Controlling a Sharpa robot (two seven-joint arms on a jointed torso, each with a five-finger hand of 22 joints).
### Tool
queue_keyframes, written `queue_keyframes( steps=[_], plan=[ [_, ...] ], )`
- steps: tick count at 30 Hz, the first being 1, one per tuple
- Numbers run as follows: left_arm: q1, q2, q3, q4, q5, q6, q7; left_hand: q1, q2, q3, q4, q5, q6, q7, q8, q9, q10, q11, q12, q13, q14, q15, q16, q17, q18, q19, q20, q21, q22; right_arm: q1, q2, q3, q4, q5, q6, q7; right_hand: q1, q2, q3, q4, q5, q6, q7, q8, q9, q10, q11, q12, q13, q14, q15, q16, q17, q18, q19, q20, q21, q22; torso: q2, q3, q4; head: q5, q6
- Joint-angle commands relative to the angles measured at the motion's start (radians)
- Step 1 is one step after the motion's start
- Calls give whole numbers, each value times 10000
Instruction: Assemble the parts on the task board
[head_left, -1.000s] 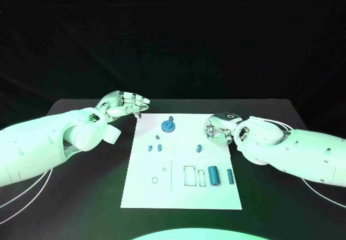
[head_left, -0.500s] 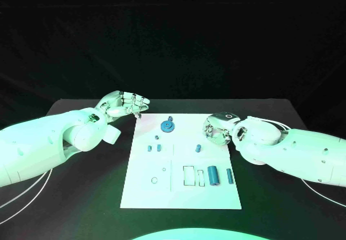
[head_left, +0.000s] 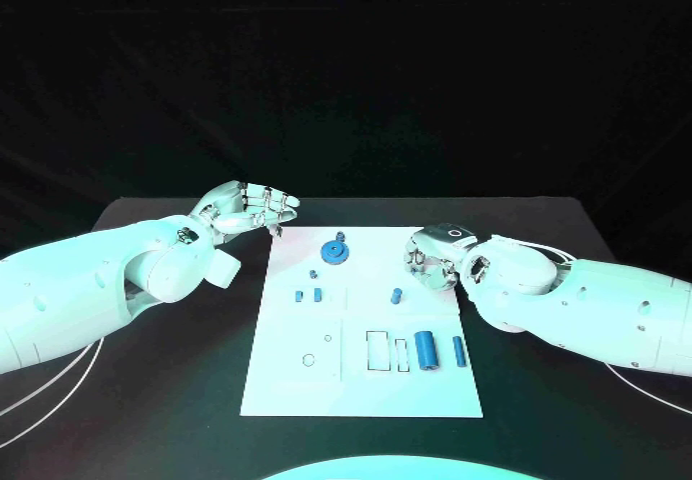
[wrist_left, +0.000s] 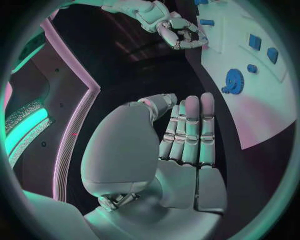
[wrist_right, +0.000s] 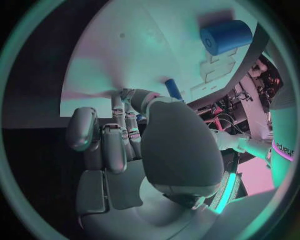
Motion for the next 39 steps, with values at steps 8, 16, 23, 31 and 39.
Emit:
queue_keyframes(
  steps=[8, 16, 23, 31, 39],
  plan=[
    [7, 5, 12, 32, -58, 2, 58, 18, 69, -40, -19, 25, -89, 21, -69, -18, -66, -15, -37, -21, -65, -16, -64, -18, 154, -63, 19, -62, -19, -85, -21, -41, 159, -185, -626, -43, -122, 39, 134, -103, 68, 20, 17, 71, 42, 359, -222, -89, -4, 422, -72, -29, 14, -204, 94, -17, 149, 164, -5, 1, 1, 13, 48],
    [7, 15, 12, 15, -65, 10, 40, 21, 69, -42, -24, 27, -105, 26, -78, -22, -74, -11, -40, -27, -63, -14, -69, -20, 153, -62, 20, -63, -20, -79, -148, -23, 355, -119, -960, -17, -165, 30, 166, -139, 65, 24, 20, 78, 56, 386, -224, -102, -2, 428, -74, -20, 31, -217, 121, -19, 212, 208, -7, -4, -6, -7, 68],
    [7, 21, 12, -8, -66, 17, 34, 26, 71, -44, -30, 29, -125, 32, -88, -28, -84, -5, -44, -34, -60, -10, -77, -24, 153, -59, 22, -64, -21, -47, -296, 8, 569, -75, -1104, -5, -176, 28, 177, -151, 65, 25, 19, 81, 60, 393, -224, -107, -1, 430, -74, -16, 37, -223, 135, -20, 242, 227, -12, -3, -1, -13, 74],
    [7, 28, 12, -28, -67, 28, 34, 26, 71, -44, -30, 29, -125, 32, -88, -28, -84, -5, -44, -34, -60, -10, -77, -24, 153, -59, 22, -64, -21, 35, -519, 49, 809, 16, -1242, -16, -205, 21, 204, -182, 63, 31, 18, 88, 72, 413, -227, -118, 1, 436, -76, -8, 50, -227, 145, -22, 266, 248, -8, -12, 6, -12, 101],
    [7, 30, 12, -30, -66, 19, 41, 26, 71, -44, -30, 29, -125, 32, -88, -28, -84, -5, -44, -34, -60, -10, -77, -24, 153, -59, 22, -64, -21, 72, -784, 87, 1590, 270, -1424, -15, -217, 17, 213, -194, 63, 33, 18, 90, 76, 421, -228, -122, 2, 439, -77, -3, 61, -231, 155, -22, 289, 263, -11, -13, 1, 47, 86]
  ],
)
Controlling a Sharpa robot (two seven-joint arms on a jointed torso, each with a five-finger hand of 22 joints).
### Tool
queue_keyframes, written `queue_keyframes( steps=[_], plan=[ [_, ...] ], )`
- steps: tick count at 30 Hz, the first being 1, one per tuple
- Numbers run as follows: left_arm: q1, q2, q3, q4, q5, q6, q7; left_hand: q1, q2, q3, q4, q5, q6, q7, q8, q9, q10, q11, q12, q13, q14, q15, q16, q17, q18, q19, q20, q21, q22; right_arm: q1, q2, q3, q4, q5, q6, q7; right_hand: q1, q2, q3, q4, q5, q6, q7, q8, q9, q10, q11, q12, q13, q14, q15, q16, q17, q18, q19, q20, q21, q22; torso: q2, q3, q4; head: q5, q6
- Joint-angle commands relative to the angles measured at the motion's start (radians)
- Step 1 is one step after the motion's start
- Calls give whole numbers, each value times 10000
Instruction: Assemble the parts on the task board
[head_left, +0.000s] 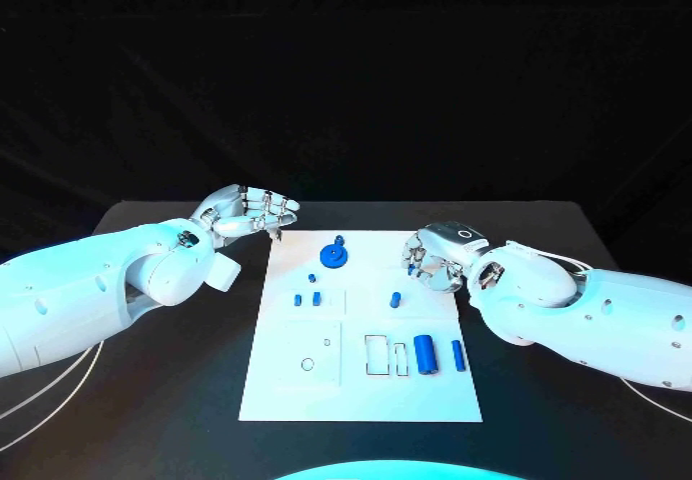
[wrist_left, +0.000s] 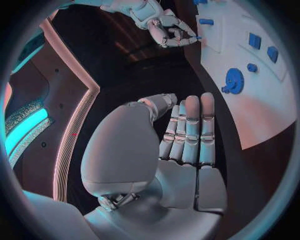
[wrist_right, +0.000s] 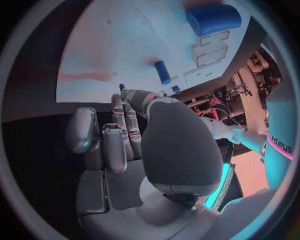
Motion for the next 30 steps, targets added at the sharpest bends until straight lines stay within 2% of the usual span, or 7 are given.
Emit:
queue_keyframes(
  steps=[1, 8, 12, 15, 19, 26, 30],
  plan=[
    [7, 21, 12, 15, -22, 18, 64, 26, 71, -45, -30, 29, -92, -1, -31, -10, -85, -5, -44, -9, -61, -10, -36, -10, 154, -59, 21, -64, -15, 9, -54, 12, 354, 213, -235, 102, -104, -29, 57, -14, 33, 40, 55, 61, 9, 354, -297, 7, 15, 438, -79, -3, -1, -137, 80, -22, 61, 267, 0, -4, -5, 32, -15],
    [6, 48, 12, 32, -18, 15, 88, 26, 71, -45, -30, 29, -92, -1, -31, -10, -85, -5, -44, -9, -61, -10, -36, -10, 154, -59, 21, -64, -15, -9, 31, 19, 964, 414, -264, 200, -110, -33, 62, -21, 33, 38, 56, 61, 10, 354, -296, 3, 15, 438, -79, -3, -2, -136, 79, -22, 60, 268, 4, 3, 15, 259, -80],
    [3, 73, 12, 39, 17, -139, 219, 40, 82, -48, -45, 40, -117, 11, -42, -18, -102, 6, -48, -27, -55, -2, -56, -19, 154, -55, 27, -66, -18, -62, 278, 20, 1212, 468, -255, 283, -122, -36, 85, -50, 33, 30, 61, 58, 16, 356, -294, -11, 14, 437, -79, -6, -10, -132, 71, -24, 43, 264, -11, -17, 4, 393, -139],
    [2, 83, 12, 44, 67, -256, 310, 58, 86, -46, -61, 45, -117, 9, -42, -20, -99, 4, -43, -30, -50, -4, -60, -21, 156, -52, 26, -63, -17, -103, 468, 20, 1292, 480, -236, 330, -124, -35, 93, -61, 34, 27, 62, 58, 17, 357, -293, -15, 14, 438, -79, -4, -6, -131, 70, -24, 42, 266, -1, -17, 8, 489, -164],
    [1, 94, 12, 48, 123, -356, 382, 58, 86, -46, -61, 45, -117, 9, -42, -20, -99, 4, -43, -30, -50, -4, -60, -21, 156, -52, 26, -63, -17, -179, 727, 20, 1293, 479, -212, 386, -124, -35, 93, -61, 34, 27, 62, 58, 17, 357, -293, -15, 14, 438, -79, -4, -6, -131, 70, -24, 42, 266, -6, -19, 7, 582, -199],
    [0, 111, 12, 92, 252, -629, 627, 72, 94, -44, -73, 51, -114, 9, -39, -20, -91, 3, -36, -33, -45, -5, -65, -23, 157, -48, 26, -59, -15, -450, 1259, 18, 1114, 406, -222, 495, -131, -36, 106, -81, 32, 22, 68, 56, 21, 358, -289, -24, 14, 435, -79, -9, -18, -124, 55, -25, 11, 252, -12, -17, -12, 899, -334],
    [0, 125, 12, 101, 323, -733, 716, 72, 94, -44, -73, 51, -114, 9, -39, -20, -91, 3, -36, -33, -45, -5, -65, -23, 157, -48, 26, -59, -15, -608, 1519, 17, 1001, 355, -245, 542, -134, -37, 109, -87, 31, 20, 70, 56, 22, 358, -289, -27, 15, 436, -78, -8, -17, -125, 57, -25, 14, 254, 6, -9, -12, 1021, -380]
  ],
)
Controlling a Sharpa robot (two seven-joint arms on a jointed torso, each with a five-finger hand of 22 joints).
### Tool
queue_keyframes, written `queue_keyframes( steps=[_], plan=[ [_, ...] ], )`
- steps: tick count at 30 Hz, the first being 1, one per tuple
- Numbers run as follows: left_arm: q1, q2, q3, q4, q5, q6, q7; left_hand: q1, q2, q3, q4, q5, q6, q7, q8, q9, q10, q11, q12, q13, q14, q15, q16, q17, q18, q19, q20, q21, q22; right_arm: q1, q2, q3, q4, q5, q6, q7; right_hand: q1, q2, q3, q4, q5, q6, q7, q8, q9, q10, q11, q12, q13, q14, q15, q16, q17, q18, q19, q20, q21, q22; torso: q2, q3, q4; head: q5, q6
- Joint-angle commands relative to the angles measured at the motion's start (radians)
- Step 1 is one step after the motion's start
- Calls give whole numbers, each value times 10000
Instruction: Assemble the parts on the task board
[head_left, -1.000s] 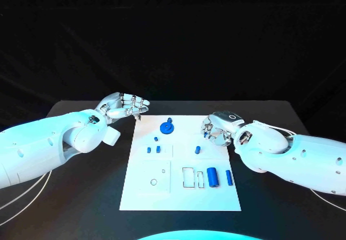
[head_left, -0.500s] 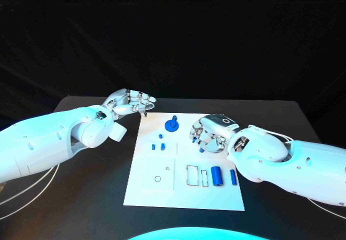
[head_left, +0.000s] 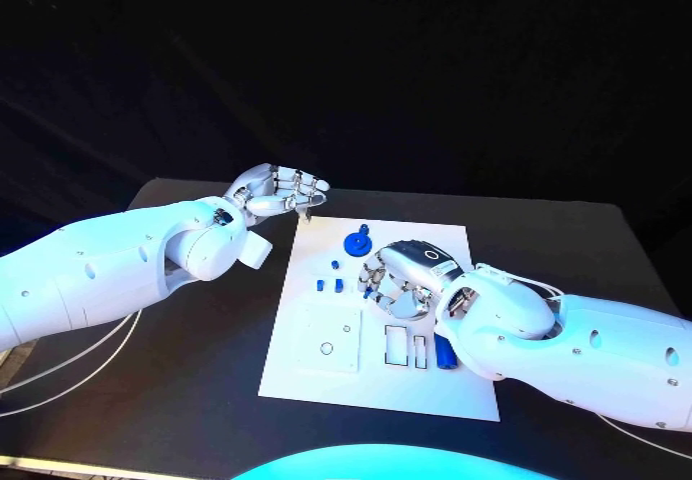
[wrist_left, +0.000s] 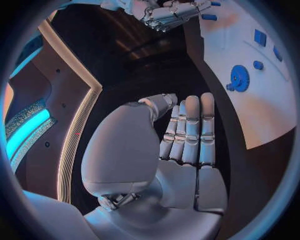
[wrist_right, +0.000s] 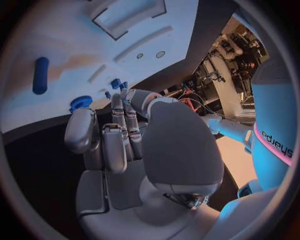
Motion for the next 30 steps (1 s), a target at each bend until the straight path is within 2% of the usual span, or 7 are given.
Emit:
queue_keyframes(
  steps=[1, 4, 6, 12, 19, 30],
  plan=[
    [5, 36, 12, 39, 237, -299, 402, 32, 54, -16, -45, 52, -42, 6, -39, -11, -56, -33, -36, -15, -45, -5, -65, -13, 157, -48, 25, -60, -6, -128, 177, 0, -91, -119, -34, 241, -57, 45, 42, -19, 3, -1, 49, 25, 13, 320, -290, -10, 9, 436, -78, -8, -14, -128, 58, -25, 14, 258, 18, 8, -10, 191, -75],
    [4, 53, 12, 42, 283, -324, 427, 32, 54, -16, -45, 52, -42, 6, -39, -11, -56, -33, -36, -15, -45, -5, -65, -13, 157, -48, 25, -60, -6, -247, 345, -7, -180, -137, -38, 270, -57, 45, 42, -19, 3, -1, 49, 25, 13, 320, -290, -10, 9, 436, -78, -8, -14, -128, 58, -25, 14, 258, 19, 16, -6, 236, -96],
    [4, 61, 12, 47, 298, -328, 433, 32, 54, -16, -45, 52, -42, 6, -39, -11, -56, -33, -36, -15, -45, -5, -65, -13, 157, -48, 25, -60, -6, -312, 432, -13, -230, -143, -34, 285, -60, 44, 46, -27, 2, -2, 51, 25, 15, 320, -289, -13, 9, 436, -78, -7, -14, -124, 50, -25, -1, 251, 22, 18, -9, 333, -135],
    [4, 85, 12, 59, 321, -323, 438, 29, 59, -22, -47, 56, -34, 8, -33, -11, -48, -32, -28, -19, -38, -4, -69, -15, 156, -45, 27, -57, -5, -520, 676, -33, -429, -165, 37, 314, -60, 44, 46, -27, 2, -2, 51, 25, 15, 320, -289, -13, 9, 436, -78, -7, -14, -124, 50, -25, -1, 251, 23, 29, -22, 476, -215],
    [2, 109, 12, 52, 329, -266, 399, 22, 58, -27, -44, 57, -33, 9, -32, -12, -48, -30, -26, -22, -37, -2, -73, -16, 155, -45, 28, -57, -6, -621, 820, -64, -568, -192, 133, 317, -65, 47, 55, -43, 1, -6, 55, 24, 18, 322, -287, -19, 10, 436, -77, -7, -13, -120, 43, -25, -17, 245, 21, 29, -8, 549, -282],
    [0, 126, 12, 39, 369, -198, 361, -59, 45, -81, 2, 39, -31, 15, -27, -14, -61, -20, -25, -38, -28, 15, -82, -20, 148, -55, 44, -76, -18, -688, 871, -95, -579, -197, 256, 290, -76, 49, 64, -58, -1, -13, 62, 21, 21, 321, -282, -28, 10, 437, -74, -4, -8, -120, 40, -24, -21, 246, 21, 13, 2, 579, -330]
  ],
)
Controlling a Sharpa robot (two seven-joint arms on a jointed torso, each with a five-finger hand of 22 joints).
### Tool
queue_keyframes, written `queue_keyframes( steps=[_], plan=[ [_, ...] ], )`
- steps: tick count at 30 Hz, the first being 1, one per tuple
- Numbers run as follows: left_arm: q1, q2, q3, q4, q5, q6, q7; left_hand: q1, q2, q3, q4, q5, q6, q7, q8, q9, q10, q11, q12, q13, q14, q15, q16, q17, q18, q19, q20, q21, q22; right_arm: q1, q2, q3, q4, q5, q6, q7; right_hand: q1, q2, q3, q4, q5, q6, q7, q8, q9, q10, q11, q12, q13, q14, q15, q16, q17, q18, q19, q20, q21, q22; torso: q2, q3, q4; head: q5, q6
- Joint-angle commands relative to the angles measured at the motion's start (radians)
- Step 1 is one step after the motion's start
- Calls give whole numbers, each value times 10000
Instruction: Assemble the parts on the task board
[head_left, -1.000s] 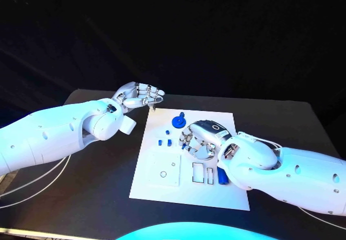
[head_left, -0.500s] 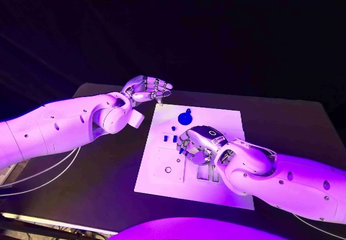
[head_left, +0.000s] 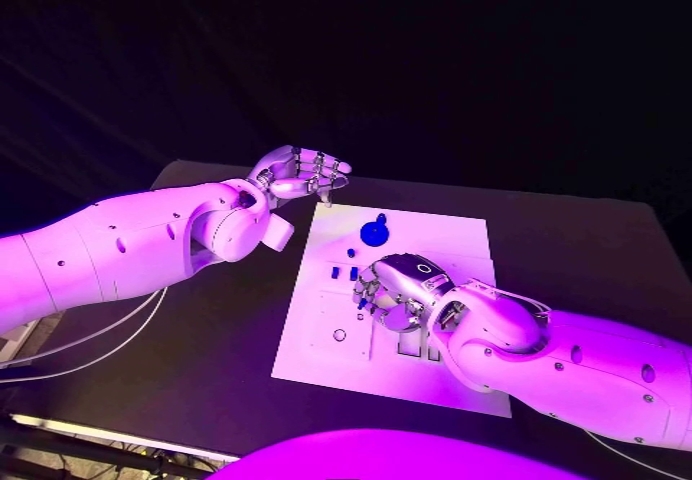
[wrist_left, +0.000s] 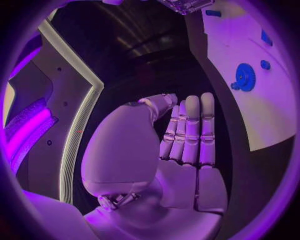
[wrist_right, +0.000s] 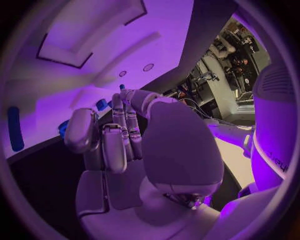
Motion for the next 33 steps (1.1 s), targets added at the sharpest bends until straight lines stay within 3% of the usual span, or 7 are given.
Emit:
queue_keyframes(
  steps=[1, 33],
  plan=[
    [3, 23, 12, 17, 114, 67, 114, -59, 45, -81, 1, 39, -31, 15, -27, -16, -62, -19, -25, -9, -28, 15, -44, -12, 148, -55, 44, -36, -9, -18, 9, -6, 15, -137, 220, 98, -77, 51, 36, -29, 8, 6, 81, 37, 14, 214, -223, 32, 7, 438, -74, -3, -4, -121, 41, -25, -20, 240, -2, -10, 8, 10, -19],
    [3, 1, 11, -54, 119, 154, -10, -85, 46, -111, 16, 39, -41, 13, -27, -20, -80, -19, -24, -28, -26, 19, -56, -15, 152, -62, 53, -66, -30, -96, -6, -78, -12, -159, 545, -16, -112, 75, 61, -60, 4, -10, 93, 32, 23, 218, -214, 13, 10, 437, -67, -6, -12, -122, 38, -21, -21, 248, -2, -12, 0, 37, -81]
  ],
)
